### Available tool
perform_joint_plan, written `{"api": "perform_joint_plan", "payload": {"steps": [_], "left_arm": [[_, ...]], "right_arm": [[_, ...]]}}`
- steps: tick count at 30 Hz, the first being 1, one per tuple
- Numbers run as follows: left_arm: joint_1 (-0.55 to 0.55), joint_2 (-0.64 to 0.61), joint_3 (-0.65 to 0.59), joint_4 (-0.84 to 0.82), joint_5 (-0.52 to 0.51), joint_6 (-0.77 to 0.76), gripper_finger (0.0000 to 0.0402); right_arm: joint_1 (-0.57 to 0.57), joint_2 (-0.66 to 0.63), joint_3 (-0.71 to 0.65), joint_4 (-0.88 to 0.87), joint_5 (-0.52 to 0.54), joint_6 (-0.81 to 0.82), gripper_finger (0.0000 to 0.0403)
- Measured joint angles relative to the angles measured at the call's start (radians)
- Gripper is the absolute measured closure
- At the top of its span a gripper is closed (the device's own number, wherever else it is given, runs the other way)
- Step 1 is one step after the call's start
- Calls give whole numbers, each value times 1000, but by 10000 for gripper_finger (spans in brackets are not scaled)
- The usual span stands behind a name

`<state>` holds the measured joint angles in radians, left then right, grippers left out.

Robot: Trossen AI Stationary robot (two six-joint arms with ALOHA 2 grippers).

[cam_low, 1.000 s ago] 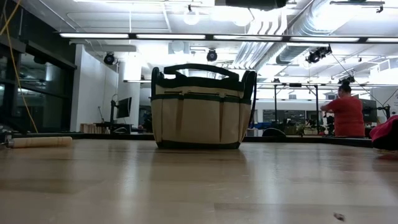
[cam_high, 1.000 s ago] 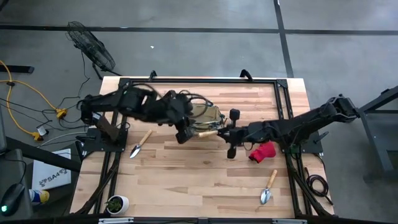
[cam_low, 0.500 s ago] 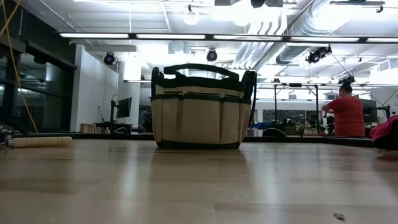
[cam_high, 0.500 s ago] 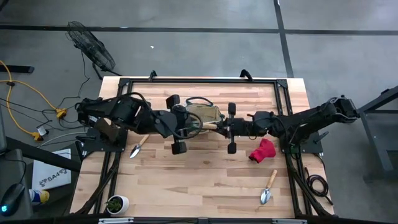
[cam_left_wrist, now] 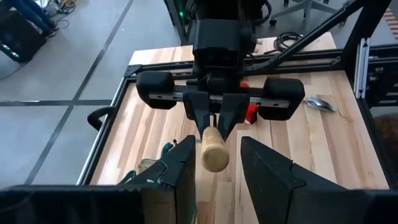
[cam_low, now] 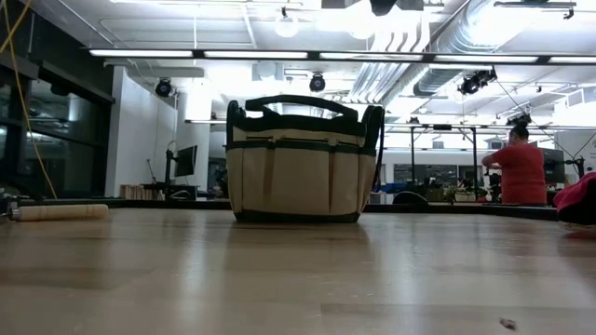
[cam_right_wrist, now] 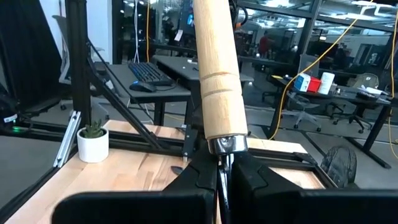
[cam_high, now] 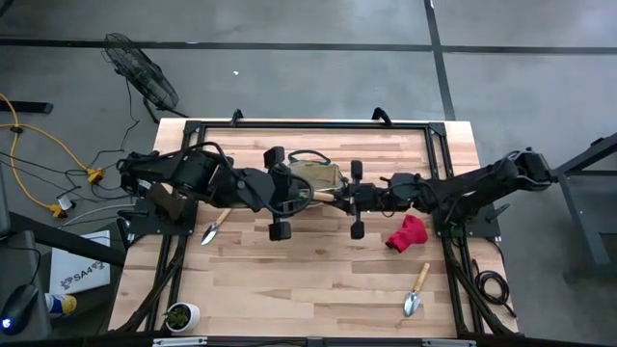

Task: Pick & Place Garden tools in Gardening bag
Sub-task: Put the hand rake into the gardening bag

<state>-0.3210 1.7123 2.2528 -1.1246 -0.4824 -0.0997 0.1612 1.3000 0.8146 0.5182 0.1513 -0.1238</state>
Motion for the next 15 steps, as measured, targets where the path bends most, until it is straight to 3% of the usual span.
{"api": "perform_joint_plan", "payload": {"steps": [15], "left_arm": [[1,19,-1,-1,-2,17,277]], "right_arm": [[-12,10,0,44,-6,-3,399]]}}
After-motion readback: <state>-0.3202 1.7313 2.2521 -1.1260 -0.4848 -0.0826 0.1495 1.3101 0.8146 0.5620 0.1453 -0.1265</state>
